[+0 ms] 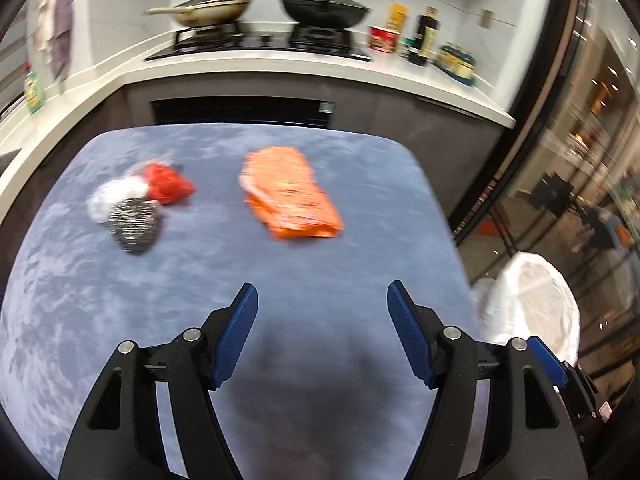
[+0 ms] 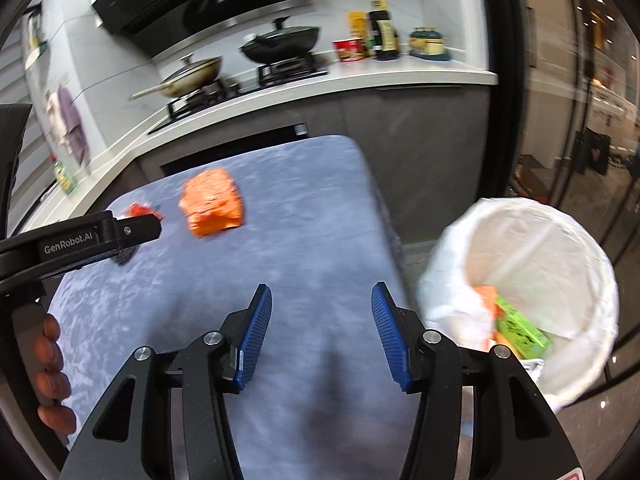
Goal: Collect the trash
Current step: 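Move both tools back over the table toward the remaining trash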
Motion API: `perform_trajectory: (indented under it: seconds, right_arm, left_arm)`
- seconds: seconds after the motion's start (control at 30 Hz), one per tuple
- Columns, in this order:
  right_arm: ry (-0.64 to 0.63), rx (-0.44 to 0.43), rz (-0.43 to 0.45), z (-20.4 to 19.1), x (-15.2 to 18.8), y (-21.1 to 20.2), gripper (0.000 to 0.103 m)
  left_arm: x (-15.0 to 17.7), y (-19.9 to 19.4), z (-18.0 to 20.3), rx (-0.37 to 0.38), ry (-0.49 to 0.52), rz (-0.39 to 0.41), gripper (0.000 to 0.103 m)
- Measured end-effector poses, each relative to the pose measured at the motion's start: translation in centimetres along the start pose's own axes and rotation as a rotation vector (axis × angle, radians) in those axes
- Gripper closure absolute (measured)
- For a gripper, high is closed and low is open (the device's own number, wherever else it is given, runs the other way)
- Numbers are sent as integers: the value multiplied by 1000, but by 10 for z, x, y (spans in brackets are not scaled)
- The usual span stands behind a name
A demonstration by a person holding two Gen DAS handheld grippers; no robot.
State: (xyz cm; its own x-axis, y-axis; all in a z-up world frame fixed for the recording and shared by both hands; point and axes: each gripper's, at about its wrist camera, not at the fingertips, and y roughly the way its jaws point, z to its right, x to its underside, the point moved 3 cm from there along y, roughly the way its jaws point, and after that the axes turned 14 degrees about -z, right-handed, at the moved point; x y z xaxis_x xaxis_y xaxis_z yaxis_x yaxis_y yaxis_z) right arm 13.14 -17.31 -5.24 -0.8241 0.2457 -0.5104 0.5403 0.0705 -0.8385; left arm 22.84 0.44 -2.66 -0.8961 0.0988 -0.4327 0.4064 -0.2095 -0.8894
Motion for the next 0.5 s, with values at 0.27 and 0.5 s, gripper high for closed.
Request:
perform_trajectory:
  seconds: [0.27, 0.5]
  right_arm:
    - [-95, -21, -18, -65, -28, 37, 52]
    - [-152, -30, -35, -114, -59, 75, 52]
  left_arm:
    - [-21, 5, -92, -65, -114, 13, 32]
    - [-53, 18, -161, -114, -187, 16, 29]
